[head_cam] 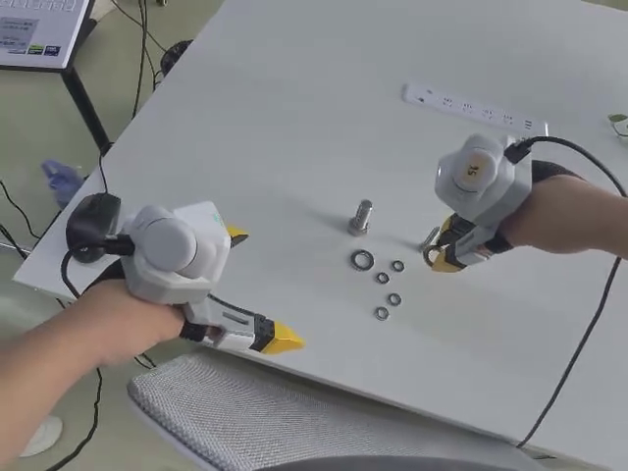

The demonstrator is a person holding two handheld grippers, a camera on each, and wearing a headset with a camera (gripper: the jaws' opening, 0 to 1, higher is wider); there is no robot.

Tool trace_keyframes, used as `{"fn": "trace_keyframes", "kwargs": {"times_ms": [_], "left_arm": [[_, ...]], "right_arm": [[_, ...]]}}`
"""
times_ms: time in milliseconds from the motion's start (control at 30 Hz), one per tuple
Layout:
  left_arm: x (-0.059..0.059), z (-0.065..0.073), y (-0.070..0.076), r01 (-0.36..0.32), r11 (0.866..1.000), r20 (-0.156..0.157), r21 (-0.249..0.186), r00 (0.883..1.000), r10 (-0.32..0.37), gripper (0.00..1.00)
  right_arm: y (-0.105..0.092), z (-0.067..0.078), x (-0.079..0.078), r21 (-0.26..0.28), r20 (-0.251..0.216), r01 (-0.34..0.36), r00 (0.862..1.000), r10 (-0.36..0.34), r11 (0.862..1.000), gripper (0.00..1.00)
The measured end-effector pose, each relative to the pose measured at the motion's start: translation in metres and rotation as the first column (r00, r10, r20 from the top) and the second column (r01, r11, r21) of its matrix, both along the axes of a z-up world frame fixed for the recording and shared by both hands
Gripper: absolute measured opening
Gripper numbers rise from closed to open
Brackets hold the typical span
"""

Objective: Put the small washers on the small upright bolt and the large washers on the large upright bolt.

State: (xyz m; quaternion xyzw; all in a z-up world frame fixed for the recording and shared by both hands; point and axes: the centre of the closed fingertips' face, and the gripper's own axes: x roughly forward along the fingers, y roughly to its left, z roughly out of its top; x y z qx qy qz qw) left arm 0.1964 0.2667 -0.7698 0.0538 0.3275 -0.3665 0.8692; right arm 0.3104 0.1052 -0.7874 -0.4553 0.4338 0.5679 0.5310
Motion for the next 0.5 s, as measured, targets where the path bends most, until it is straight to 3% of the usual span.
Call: {"fn": "trace_keyframes", "kwargs": {"times_ms": [500], "left_arm": [[-0.002,-0.002,0.006,-0.016,1.000,-0.002,-0.002,1.000,0.016,0.96]], "right_arm": [[0.023,0.003,0.013,0.020,0.003,0.009,1.000,-0.009,1.000,0.21]]}}
